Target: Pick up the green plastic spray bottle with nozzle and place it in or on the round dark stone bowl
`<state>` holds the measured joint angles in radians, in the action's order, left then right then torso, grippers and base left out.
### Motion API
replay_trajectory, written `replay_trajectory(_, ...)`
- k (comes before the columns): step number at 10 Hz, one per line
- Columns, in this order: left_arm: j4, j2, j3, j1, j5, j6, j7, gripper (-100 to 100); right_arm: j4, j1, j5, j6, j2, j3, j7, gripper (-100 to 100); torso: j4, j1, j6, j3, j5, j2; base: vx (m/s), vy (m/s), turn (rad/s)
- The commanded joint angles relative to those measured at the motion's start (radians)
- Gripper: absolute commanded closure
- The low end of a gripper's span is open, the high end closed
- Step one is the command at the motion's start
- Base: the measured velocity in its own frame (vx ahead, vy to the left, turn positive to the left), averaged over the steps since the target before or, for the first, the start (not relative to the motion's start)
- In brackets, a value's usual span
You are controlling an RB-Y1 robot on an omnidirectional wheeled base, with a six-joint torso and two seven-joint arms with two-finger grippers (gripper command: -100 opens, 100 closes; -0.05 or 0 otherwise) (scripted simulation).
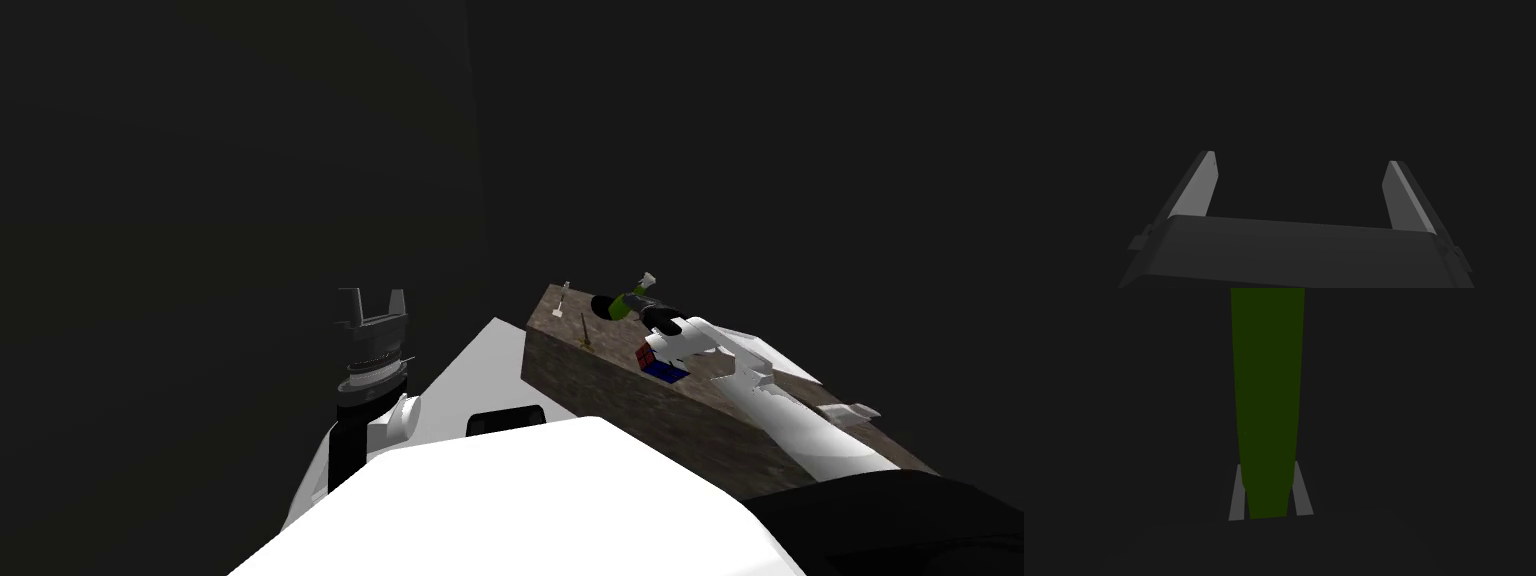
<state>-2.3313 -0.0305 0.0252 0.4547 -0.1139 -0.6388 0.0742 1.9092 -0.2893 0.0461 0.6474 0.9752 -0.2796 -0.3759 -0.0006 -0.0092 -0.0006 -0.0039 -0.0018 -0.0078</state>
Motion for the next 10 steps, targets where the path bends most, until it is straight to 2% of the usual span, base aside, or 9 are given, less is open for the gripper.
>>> replay_trajectory(1,0.0,0.0,0.0,0.0,0.0,0.0,0.0,0,-0.014,-0.003,-0.014,0.033,0.036,0.007,0.009,100,0.0,0.0,0.0,0.0,0.0,0.0,0.092,-0.069,0.102)
replay_trajectory(8,0.0,0.0,0.0,0.0,0.0,0.0,0.0,0,-0.073,-0.022,-0.064,0.148,0.177,0.037,0.049,100,-0.002,0.003,0.001,-0.002,0.002,-0.003,0.104,-0.074,0.089)
replay_trajectory(9,0.0,0.0,0.0,0.0,0.0,0.0,0.0,0,-0.08,-0.024,-0.069,0.16,0.192,0.041,0.053,100,-0.002,0.002,0.001,-0.003,0.003,-0.004,0.107,-0.08,0.085)
replay_trajectory(10,0.0,0.0,0.0,0.0,0.0,0.0,0.0,0,-0.071,-0.028,-0.069,0.15,0.183,0.034,0.05,100,-0.002,0.003,0.002,-0.003,0.003,-0.003,0.043,-0.035,0.017)
